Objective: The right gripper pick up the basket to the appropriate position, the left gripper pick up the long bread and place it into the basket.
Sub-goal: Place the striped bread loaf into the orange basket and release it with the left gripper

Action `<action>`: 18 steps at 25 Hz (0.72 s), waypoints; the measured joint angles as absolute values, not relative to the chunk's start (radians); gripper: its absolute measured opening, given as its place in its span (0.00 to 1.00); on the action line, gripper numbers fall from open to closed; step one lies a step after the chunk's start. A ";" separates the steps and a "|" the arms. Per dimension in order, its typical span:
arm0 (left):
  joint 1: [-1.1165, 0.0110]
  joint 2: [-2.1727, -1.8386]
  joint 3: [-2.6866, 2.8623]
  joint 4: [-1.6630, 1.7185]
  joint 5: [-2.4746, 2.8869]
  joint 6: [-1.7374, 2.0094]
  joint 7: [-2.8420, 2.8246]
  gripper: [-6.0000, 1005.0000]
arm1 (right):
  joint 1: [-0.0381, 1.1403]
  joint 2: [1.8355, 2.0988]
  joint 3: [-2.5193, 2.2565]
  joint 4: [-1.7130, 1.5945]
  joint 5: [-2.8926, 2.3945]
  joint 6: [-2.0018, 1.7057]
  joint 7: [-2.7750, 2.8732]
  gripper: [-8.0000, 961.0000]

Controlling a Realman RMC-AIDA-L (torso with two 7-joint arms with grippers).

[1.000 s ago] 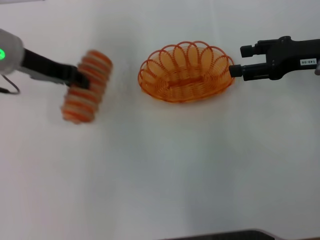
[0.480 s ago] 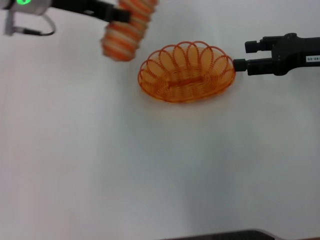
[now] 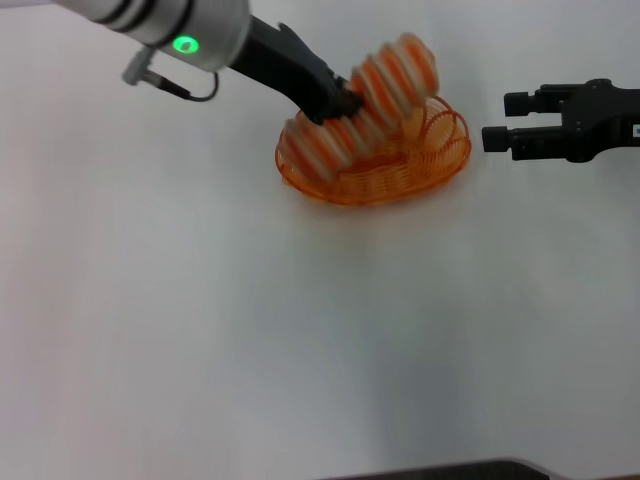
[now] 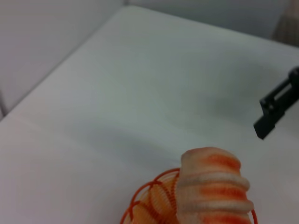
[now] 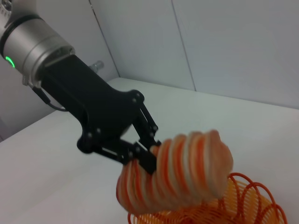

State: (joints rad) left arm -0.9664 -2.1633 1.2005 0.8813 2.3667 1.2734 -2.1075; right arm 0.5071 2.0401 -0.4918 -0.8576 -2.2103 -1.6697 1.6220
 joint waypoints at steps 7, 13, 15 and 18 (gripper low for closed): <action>-0.974 -2.171 1.329 0.878 2.351 1.187 -2.107 0.14 | 0.509 2.043 -0.491 -0.858 -2.210 -1.672 1.622 0.80; -0.977 -2.169 1.405 0.874 2.338 1.182 -2.112 0.22 | 0.512 2.039 -0.491 -0.858 -2.210 -1.672 1.625 0.80; -0.975 -2.169 1.408 0.873 2.338 1.177 -2.116 0.26 | 0.515 2.039 -0.491 -0.858 -2.211 -1.672 1.626 0.80; -0.971 -2.170 1.399 0.873 2.336 1.174 -2.116 0.33 | 0.517 2.040 -0.491 -0.857 -2.211 -1.671 1.626 0.80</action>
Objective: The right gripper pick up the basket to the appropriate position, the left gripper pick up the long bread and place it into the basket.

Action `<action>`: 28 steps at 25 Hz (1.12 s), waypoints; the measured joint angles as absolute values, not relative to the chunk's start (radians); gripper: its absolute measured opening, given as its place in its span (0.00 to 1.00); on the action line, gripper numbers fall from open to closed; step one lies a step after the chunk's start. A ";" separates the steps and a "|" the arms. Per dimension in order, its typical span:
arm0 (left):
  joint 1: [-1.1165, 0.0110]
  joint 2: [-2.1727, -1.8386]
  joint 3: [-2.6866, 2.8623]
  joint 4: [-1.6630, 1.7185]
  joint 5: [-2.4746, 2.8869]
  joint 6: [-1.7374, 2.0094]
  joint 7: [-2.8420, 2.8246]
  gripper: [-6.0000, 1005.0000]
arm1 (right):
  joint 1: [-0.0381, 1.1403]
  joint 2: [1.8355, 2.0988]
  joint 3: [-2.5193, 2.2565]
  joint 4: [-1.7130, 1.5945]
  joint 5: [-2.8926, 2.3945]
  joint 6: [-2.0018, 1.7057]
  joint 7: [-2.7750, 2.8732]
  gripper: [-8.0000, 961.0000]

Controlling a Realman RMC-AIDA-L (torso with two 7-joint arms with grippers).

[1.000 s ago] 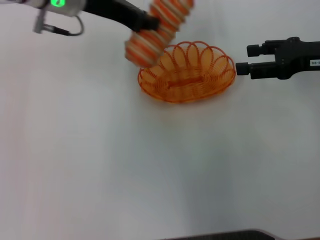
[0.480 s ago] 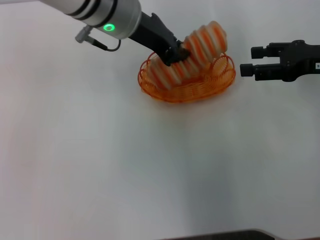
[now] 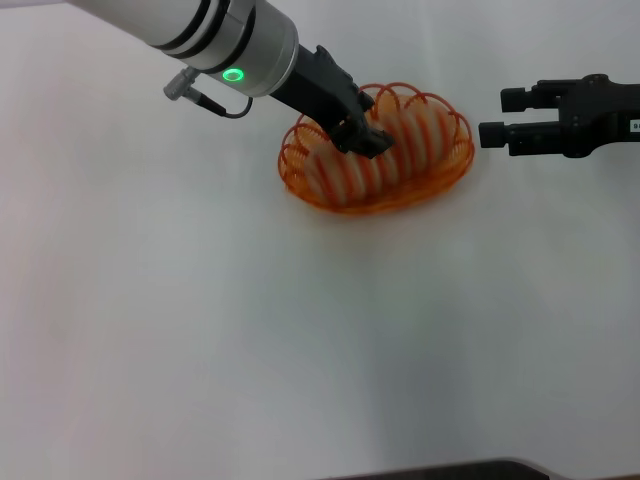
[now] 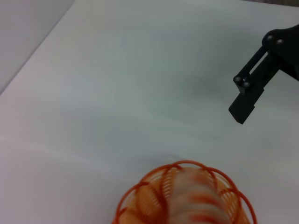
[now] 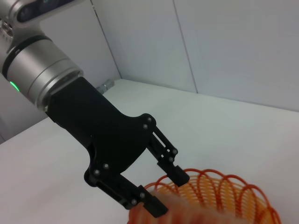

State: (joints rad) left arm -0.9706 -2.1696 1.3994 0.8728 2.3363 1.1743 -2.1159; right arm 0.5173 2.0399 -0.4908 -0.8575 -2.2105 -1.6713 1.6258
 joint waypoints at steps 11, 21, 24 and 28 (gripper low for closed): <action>-0.867 -2.166 1.339 0.975 2.268 1.197 -2.096 0.68 | 0.522 2.042 -0.495 -0.858 -2.210 -1.672 1.626 0.80; -0.645 -2.142 0.973 0.828 1.846 1.348 -1.839 0.83 | 0.527 2.044 -0.501 -0.856 -2.162 -1.672 1.626 0.80; -0.598 -2.127 0.854 0.716 1.833 1.448 -1.729 0.82 | 0.529 2.047 -0.502 -0.855 -2.159 -1.672 1.626 0.80; -0.496 -2.124 0.772 0.644 1.832 1.522 -1.593 0.82 | 0.529 2.048 -0.503 -0.847 -2.159 -1.672 1.624 0.80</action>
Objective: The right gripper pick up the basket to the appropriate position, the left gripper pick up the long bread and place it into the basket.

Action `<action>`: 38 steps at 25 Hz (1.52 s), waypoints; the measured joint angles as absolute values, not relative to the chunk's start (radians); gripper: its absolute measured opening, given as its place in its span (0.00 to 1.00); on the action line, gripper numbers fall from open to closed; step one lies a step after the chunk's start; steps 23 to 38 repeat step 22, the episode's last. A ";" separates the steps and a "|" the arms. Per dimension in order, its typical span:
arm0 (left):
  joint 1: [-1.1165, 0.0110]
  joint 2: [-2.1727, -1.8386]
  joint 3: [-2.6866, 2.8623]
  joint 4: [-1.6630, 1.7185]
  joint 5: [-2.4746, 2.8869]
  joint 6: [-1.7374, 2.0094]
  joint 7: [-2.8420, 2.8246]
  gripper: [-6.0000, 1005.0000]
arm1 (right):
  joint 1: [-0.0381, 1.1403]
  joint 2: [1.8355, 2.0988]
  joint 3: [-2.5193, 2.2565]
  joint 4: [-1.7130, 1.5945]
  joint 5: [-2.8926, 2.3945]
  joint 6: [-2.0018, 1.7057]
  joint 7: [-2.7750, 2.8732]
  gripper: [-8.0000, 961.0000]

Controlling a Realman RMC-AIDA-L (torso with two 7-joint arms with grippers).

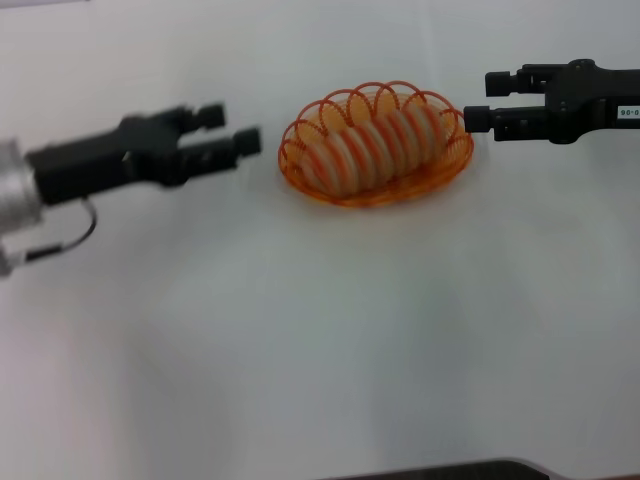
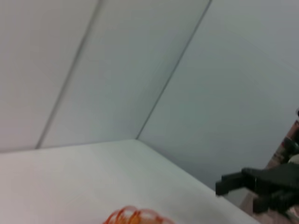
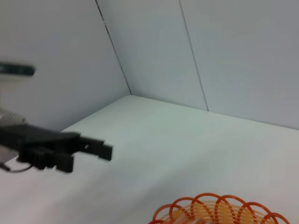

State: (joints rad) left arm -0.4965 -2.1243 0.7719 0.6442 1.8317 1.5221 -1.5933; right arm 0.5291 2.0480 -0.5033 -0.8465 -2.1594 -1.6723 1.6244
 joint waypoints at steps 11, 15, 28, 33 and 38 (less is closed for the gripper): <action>-0.398 -2.103 0.745 0.661 1.889 1.559 -1.576 0.82 | 0.514 2.052 -0.505 -0.813 -2.164 -1.672 1.618 0.80; -0.400 -2.102 0.737 0.661 1.895 1.554 -1.576 0.82 | 0.512 2.054 -0.511 -0.807 -2.165 -1.672 1.618 0.80; -0.406 -2.100 0.737 0.661 1.896 1.546 -1.576 0.82 | 0.509 2.056 -0.525 -0.807 -2.166 -1.672 1.621 0.80; -0.406 -2.100 0.737 0.661 1.896 1.546 -1.576 0.82 | 0.509 2.056 -0.525 -0.807 -2.166 -1.672 1.621 0.80; -0.406 -2.100 0.737 0.661 1.896 1.546 -1.576 0.82 | 0.509 2.056 -0.525 -0.807 -2.166 -1.672 1.621 0.80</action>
